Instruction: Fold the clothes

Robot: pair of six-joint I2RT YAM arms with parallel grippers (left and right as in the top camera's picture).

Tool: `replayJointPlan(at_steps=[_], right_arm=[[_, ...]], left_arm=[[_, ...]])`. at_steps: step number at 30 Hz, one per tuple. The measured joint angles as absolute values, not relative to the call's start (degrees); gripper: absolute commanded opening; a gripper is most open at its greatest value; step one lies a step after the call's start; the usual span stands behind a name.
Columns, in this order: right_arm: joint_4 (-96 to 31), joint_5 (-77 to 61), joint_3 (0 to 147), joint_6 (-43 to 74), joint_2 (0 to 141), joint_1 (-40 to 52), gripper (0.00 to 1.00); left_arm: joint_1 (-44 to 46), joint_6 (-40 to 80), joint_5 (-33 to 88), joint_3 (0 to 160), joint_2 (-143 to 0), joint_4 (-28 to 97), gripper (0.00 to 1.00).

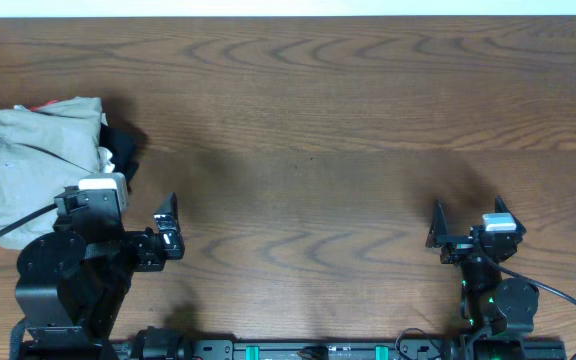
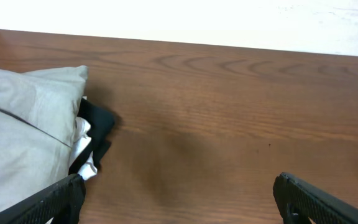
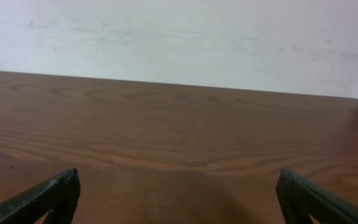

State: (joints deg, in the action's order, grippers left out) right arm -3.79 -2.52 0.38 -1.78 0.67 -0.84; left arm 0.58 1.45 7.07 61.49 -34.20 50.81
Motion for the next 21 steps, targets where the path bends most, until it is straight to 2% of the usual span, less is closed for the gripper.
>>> replayJointPlan(at_steps=[21], right_arm=[[-3.79,-2.52,0.38,-1.78,0.67,-0.84,0.99]], left_arm=[[1.78,1.45,7.07,61.41,-34.17,50.78,0.98]])
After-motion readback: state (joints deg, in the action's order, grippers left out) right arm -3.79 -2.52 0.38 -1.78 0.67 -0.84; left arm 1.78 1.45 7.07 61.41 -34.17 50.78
